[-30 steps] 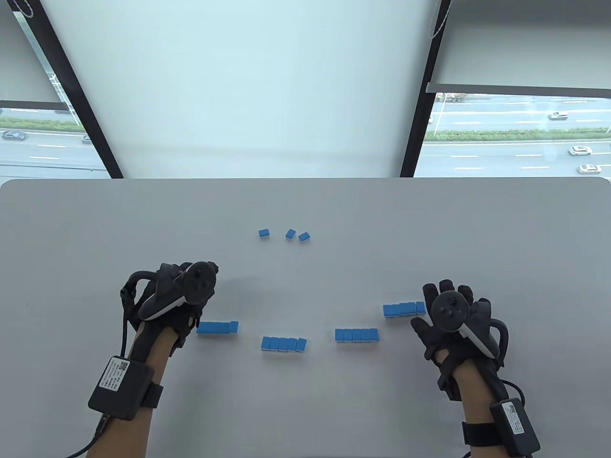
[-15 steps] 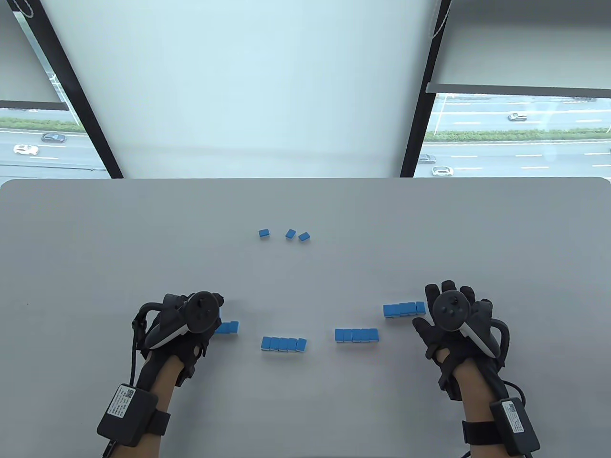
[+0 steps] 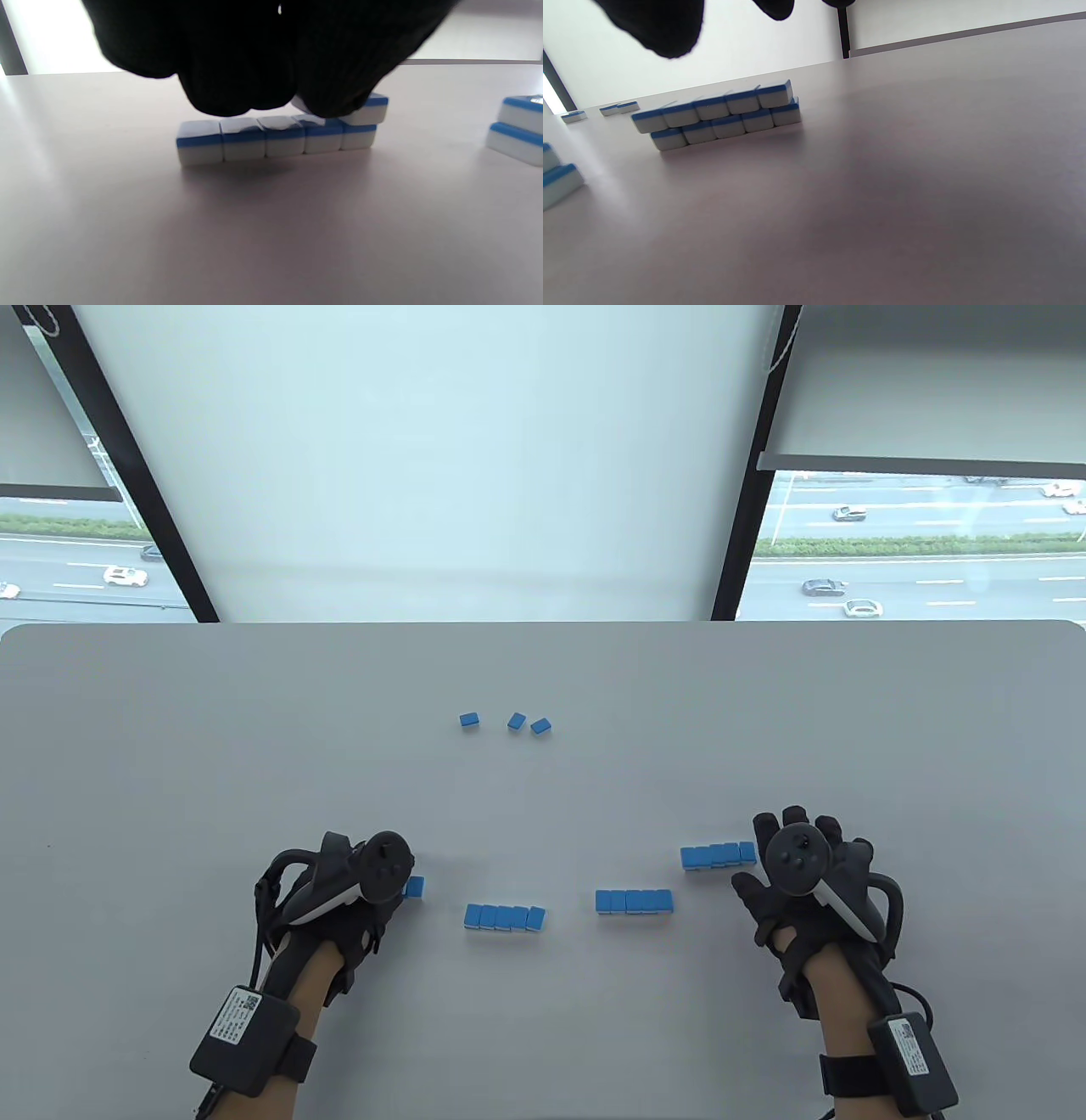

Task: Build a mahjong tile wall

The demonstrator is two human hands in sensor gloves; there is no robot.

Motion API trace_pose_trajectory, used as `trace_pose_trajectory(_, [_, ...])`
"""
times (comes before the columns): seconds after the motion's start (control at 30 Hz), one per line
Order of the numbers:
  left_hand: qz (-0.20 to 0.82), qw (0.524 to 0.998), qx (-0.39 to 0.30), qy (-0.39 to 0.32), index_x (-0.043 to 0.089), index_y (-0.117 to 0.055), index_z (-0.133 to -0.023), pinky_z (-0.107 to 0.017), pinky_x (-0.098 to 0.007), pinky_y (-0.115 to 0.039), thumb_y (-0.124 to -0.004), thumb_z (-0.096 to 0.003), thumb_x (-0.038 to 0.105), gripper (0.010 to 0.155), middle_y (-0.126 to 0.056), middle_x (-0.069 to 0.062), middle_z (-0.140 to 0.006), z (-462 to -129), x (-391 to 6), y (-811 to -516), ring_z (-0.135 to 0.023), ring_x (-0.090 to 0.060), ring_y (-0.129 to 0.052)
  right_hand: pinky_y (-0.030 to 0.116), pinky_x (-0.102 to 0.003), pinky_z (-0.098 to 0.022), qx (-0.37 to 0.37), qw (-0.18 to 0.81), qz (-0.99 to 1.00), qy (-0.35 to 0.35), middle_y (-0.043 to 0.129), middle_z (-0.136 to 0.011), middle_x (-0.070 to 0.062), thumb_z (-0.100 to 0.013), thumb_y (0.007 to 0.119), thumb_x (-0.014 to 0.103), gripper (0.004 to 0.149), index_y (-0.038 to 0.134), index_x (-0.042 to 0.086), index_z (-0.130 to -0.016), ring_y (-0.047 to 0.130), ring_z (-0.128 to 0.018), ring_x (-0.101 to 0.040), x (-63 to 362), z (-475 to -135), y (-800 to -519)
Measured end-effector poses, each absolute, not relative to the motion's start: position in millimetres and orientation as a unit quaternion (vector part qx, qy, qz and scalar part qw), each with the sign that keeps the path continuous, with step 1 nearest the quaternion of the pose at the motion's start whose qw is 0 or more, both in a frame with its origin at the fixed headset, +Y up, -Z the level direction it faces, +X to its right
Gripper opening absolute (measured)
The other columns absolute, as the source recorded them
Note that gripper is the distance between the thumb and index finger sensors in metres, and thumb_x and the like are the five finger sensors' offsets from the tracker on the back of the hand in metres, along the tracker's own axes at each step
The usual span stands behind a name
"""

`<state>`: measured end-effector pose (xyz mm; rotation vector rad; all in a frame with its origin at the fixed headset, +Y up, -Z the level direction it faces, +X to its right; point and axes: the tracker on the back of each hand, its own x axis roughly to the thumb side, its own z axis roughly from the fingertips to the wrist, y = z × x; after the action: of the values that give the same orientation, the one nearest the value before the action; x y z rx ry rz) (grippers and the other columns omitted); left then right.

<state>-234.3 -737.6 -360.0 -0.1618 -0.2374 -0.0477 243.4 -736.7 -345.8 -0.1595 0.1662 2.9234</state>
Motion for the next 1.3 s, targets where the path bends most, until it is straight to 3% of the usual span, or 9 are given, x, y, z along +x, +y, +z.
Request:
trace_pose_trajectory(0.53, [-0.029,0.989,-0.083,-0.115,0.026,-0.073,-0.098,-0.062,-0.053,-0.076,-0.091,-0.0397,0.038,0.062,-0.081,0.000,-0.094,-358.5,-235.1,-735.6,-0.076,-0.024,-0.091,0.013,-0.065,-0.064,-0.055,0.104,0.992,0.056,0.023,-0.113,-0.003,-0.041,0.071,0.058,0.078,0.036,0.032,-0.105,0.019,-0.100,-0.043,243.3,-345.9,-736.4])
trace_pose_trajectory(0.87, [0.011,0.993,-0.054,-0.103,0.029,-0.071,-0.100,-0.063,-0.056,-0.075,-0.085,-0.0412,0.049,0.064,-0.081,-0.003,-0.099,-358.8,-243.8,-705.6,-0.081,-0.028,-0.091,0.013,-0.065,-0.064,-0.055,0.102,0.992,0.048,0.023,-0.113,-0.003,-0.041,0.071,0.058,0.078,0.036,0.032,-0.105,0.019,-0.100,-0.043,244.3,-345.4,-733.7])
trace_pose_trajectory(1.1, [-0.048,0.990,-0.043,-0.128,0.030,-0.071,-0.101,-0.064,-0.055,-0.075,-0.083,-0.0412,0.053,0.065,-0.081,-0.001,-0.100,-402.9,-212.7,-683.2,-0.083,-0.028,-0.091,0.013,-0.065,-0.064,-0.055,0.100,0.993,0.041,0.023,-0.113,-0.003,-0.041,0.071,0.058,0.078,0.036,0.032,-0.105,0.019,-0.100,-0.043,244.7,-345.1,-732.4])
trace_pose_trajectory(1.3, [-0.085,0.987,-0.066,-0.118,0.030,-0.068,-0.101,-0.064,-0.055,-0.075,-0.082,-0.0411,0.053,0.066,-0.079,-0.001,-0.101,-470.2,-185.0,-680.3,-0.084,-0.028,-0.090,0.013,-0.065,-0.064,-0.056,0.103,0.992,0.042,0.023,-0.113,-0.003,-0.041,0.071,0.058,0.078,0.036,0.032,-0.105,0.019,-0.100,-0.043,245.8,-344.8,-733.2])
